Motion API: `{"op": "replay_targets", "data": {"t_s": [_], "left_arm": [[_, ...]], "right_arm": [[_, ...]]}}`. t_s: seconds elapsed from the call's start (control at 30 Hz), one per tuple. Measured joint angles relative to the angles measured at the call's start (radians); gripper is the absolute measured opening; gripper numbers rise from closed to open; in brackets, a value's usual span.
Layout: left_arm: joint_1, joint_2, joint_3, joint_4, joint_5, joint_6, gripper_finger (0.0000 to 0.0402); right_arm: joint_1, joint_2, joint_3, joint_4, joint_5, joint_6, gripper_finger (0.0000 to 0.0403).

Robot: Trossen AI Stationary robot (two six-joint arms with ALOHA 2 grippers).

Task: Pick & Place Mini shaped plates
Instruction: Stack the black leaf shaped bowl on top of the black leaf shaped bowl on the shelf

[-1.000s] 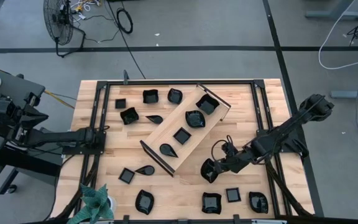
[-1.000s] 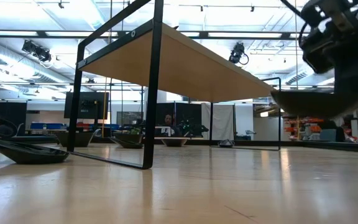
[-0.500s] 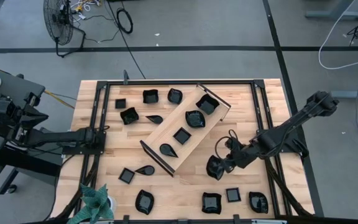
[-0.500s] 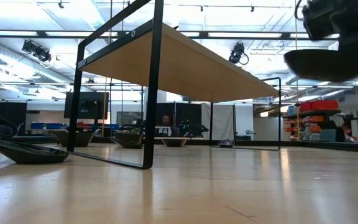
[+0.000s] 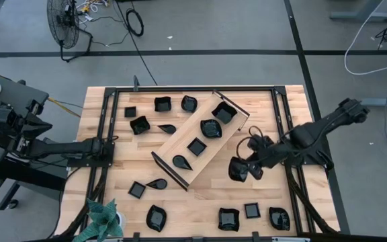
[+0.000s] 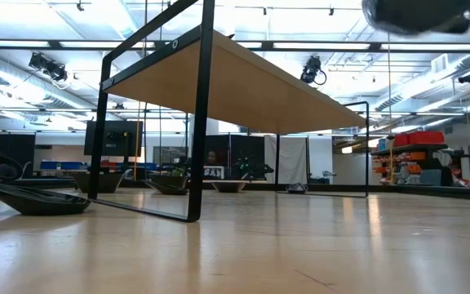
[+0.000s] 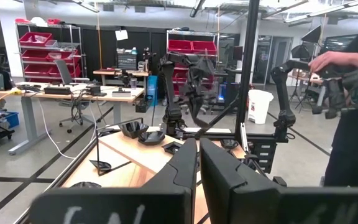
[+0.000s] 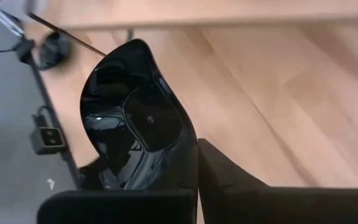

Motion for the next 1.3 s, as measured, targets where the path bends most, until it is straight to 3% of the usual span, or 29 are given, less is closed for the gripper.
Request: {"op": "replay_targets", "data": {"t_s": [0.33, 0.83, 1.3], "left_arm": [[0.0, 0.0, 0.0, 0.0, 0.0, 0.0, 0.0025], [0.0, 0.0, 0.0, 0.0, 0.0, 0.0, 0.0025], [0.0, 0.0, 0.0, 0.0, 0.0, 0.0, 0.0025]], "right_arm": [[-0.071, 0.0, 0.175, -0.056, -0.035, -0.254, 0.0], [-0.265, 0.005, 0.344, -0.11, -0.251, -0.526, 0.0], [-0.478, 0.203, 0.594, -0.174, -0.277, -0.659, 0.0]]}}
